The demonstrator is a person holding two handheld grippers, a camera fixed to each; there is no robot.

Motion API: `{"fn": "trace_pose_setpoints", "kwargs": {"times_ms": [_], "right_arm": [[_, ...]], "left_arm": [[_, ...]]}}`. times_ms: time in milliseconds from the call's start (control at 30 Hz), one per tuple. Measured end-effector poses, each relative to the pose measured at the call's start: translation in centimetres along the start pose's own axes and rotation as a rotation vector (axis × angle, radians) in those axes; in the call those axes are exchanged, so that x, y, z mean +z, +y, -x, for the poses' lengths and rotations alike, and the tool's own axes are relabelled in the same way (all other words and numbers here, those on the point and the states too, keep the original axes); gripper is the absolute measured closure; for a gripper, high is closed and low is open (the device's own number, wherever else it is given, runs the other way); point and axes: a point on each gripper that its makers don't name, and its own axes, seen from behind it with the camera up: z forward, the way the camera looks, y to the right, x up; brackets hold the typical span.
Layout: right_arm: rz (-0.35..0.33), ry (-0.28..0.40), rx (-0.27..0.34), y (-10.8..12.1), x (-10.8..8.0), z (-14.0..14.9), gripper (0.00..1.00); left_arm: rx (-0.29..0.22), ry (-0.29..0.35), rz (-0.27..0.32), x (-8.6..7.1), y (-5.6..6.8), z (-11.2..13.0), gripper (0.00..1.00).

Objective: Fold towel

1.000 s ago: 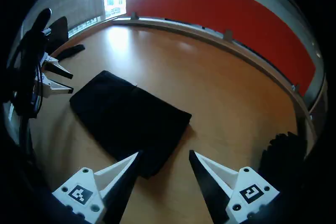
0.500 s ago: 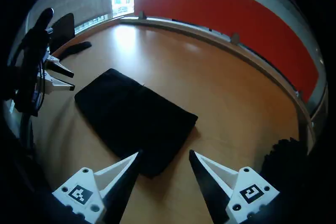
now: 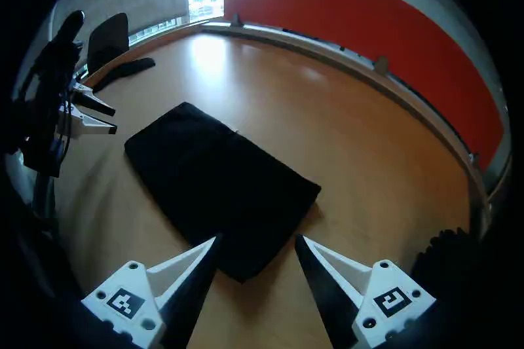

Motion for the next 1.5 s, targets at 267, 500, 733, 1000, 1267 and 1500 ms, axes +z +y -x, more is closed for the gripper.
{"fn": "trace_pose_setpoints", "kwargs": {"times_ms": [267,500,733,1000,1267,1500], "right_arm": [[-0.017,-0.020,-0.015,-0.5,0.5,0.9,0.17],[-0.038,-0.044,-0.026,-1.2,0.6,2.3,0.17],[-0.060,-0.062,-0.038,-1.8,0.3,3.4,0.27],[-0.068,-0.078,-0.030,-1.8,-0.1,4.0,0.44],[-0.085,-0.086,-0.014,-2.2,-0.3,4.3,0.71],[-0.082,-0.083,-0.014,-2.0,-0.5,4.3,0.74]], "left_arm": [[-0.019,0.000,-0.019,-0.8,-0.9,0.5,0.08],[-0.037,-0.004,-0.034,-1.4,-1.8,1.0,0.08],[-0.052,-0.009,-0.047,-2.0,-2.7,1.7,0.08],[-0.062,-0.010,-0.054,-2.3,-3.2,2.0,0.08],[-0.060,-0.011,-0.051,-2.3,-3.2,2.2,0.08],[-0.054,-0.015,-0.051,-2.2,-3.1,2.3,0.08]]}}
